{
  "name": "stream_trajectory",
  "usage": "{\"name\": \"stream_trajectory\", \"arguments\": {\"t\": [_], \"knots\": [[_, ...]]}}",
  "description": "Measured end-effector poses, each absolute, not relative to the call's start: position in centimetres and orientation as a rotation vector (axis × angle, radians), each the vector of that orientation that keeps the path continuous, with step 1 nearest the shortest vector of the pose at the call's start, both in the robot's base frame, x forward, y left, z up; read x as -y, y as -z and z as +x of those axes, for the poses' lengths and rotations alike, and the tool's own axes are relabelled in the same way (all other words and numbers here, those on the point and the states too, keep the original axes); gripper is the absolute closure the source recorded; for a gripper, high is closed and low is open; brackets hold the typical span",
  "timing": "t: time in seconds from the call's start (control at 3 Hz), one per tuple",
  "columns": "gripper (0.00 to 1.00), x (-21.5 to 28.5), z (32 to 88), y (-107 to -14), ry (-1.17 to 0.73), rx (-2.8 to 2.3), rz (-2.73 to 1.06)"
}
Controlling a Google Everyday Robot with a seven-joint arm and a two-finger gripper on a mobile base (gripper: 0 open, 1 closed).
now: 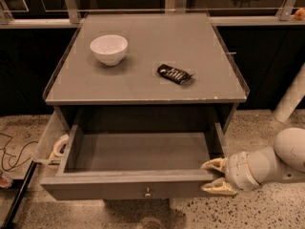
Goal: Open top drawer
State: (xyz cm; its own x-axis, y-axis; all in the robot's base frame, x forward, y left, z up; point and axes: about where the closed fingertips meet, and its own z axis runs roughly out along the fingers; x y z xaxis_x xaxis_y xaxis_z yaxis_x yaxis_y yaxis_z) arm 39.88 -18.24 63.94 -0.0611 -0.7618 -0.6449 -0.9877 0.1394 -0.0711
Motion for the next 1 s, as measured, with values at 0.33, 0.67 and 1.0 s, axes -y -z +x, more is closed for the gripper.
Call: {"name": "stream_trajectory", "arguments": {"t": [0.33,0.67,1.0], "knots": [[0.85,17.8,39.1,-64.2,-0.556,-1.861,-1.679],[1.0,18.5,36.5,-63.8,-0.57,-1.867,-1.681],[1.0,18.5,36.4,-64.0,-0.57,-1.867,-1.681]]}}
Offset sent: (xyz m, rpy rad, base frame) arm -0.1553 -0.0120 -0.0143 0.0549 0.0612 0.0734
